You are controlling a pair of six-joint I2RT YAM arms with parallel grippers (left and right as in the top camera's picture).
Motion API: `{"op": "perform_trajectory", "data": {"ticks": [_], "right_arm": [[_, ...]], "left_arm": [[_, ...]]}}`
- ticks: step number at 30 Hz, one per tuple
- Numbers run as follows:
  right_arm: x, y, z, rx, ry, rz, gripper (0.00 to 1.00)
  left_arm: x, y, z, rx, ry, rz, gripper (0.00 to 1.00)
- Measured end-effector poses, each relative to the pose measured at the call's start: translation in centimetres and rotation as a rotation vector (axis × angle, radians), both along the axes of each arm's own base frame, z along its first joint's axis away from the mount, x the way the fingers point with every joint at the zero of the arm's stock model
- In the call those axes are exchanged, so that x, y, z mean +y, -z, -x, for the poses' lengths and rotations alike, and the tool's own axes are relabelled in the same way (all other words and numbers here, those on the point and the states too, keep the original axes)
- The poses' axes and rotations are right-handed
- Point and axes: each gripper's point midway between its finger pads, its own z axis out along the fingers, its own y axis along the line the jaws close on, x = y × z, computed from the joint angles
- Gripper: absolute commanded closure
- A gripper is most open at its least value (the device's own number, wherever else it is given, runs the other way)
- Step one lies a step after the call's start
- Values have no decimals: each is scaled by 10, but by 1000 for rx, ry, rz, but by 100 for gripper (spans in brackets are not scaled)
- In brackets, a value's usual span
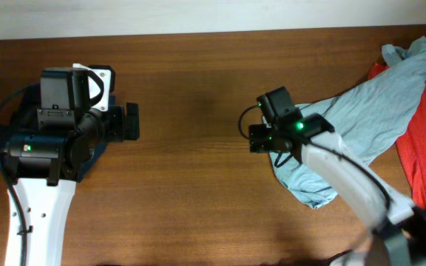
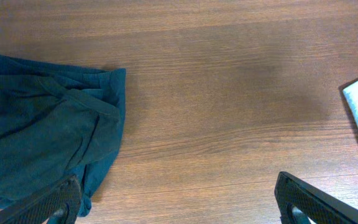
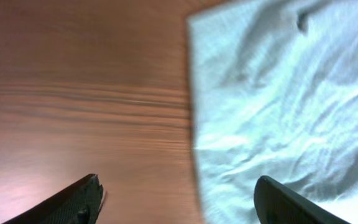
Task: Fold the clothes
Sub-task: 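Drag the light blue t-shirt leftward onto the table center with right gripper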
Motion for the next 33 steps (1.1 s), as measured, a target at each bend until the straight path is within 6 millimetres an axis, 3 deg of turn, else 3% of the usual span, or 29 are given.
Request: {"op": "perform_trajectory", "data": {"ticks": [3,9,12,14,16,21,23,26,29,30,33], "right_arm": [[-3,39,-7,72,-15,43,17],[-8,81,-16,110,-2,109,23],[-17,86,-19,102,34,152,39],[-19,85,-22,89,50,161,71],[-20,85,-22,86,57,168,96],[-21,86,-17,105,52,180,96],[-17,87,-6,140,11,206,96],[20,84,17,170,-190,222,96],[95,64,56,118,-524,193,96],[111,59,68,105,-603,192,96],[169,50,139,68,-1005,256,96]], "left_arm": [[0,0,0,0,0,0,1],[0,2,2,12,0,-1,1],[0,2,3,16,0,-1,1],[0,2,3,16,0,-2,1],[0,3,3,16,0,-1,1],[0,2,3,16,0,-1,1],[0,2,3,16,0,-2,1],[0,2,2,12,-1,-2,1],[4,-2,-3,-16,-15,-17,1],[6,-3,-4,-20,-22,-25,1],[12,-3,-5,-25,-48,-55,1]]}}
